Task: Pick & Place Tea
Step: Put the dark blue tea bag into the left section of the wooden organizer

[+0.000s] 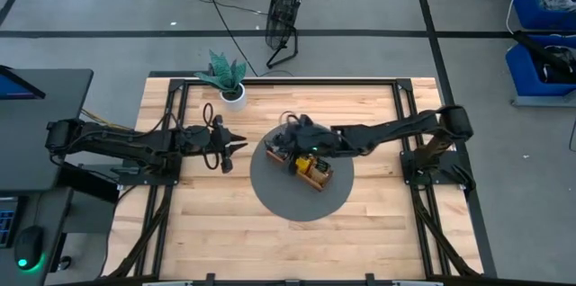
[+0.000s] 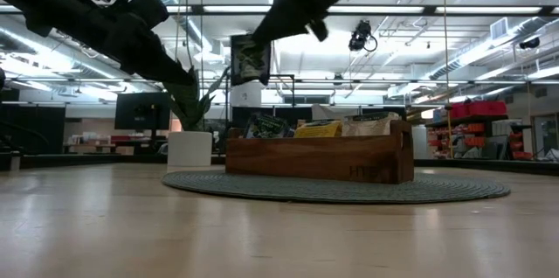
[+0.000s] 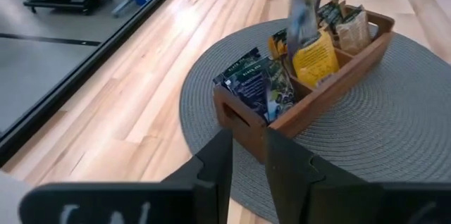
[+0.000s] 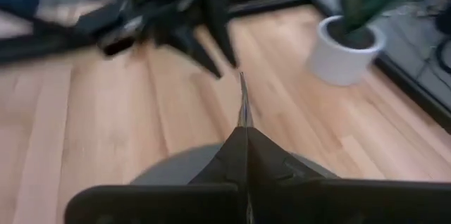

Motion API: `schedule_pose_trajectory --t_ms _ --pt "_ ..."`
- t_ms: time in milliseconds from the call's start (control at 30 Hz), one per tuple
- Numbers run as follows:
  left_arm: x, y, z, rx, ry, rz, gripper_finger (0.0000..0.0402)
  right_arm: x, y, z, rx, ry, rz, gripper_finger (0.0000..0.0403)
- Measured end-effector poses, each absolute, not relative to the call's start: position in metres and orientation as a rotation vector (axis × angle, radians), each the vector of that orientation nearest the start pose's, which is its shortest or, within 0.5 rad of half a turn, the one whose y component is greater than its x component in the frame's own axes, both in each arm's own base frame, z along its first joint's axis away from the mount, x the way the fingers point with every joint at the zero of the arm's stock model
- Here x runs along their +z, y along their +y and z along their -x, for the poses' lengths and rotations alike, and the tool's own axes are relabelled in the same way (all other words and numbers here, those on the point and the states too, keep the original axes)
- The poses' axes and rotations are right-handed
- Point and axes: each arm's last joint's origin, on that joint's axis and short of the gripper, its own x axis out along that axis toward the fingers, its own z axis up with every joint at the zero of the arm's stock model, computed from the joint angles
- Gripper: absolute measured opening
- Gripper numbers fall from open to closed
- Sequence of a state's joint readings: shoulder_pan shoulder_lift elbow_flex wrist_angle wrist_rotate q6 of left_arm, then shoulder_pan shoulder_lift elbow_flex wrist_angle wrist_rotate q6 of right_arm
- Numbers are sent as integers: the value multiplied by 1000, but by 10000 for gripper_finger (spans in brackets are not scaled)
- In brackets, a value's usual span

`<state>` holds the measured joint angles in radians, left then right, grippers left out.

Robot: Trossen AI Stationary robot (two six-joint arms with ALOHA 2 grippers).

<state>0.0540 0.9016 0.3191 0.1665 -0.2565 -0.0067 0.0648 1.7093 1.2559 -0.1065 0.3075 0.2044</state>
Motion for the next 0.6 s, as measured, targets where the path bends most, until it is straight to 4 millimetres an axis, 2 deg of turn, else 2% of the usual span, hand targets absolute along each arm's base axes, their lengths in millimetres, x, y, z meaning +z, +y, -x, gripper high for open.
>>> schedule_pose_trajectory --t_ms 67,200,367,600 --pt "187 17 -180 319 413 -38 83 255 16 -373 -353 478 -137 0" --pt "187 18 -180 344 418 -53 83 242 20 -366 -412 421 -192 0" --pt "187 18 -180 353 419 -65 83 228 30 -367 -481 435 -211 0" --pt "187 19 -180 365 419 -68 83 219 40 -370 -514 434 -222 0"
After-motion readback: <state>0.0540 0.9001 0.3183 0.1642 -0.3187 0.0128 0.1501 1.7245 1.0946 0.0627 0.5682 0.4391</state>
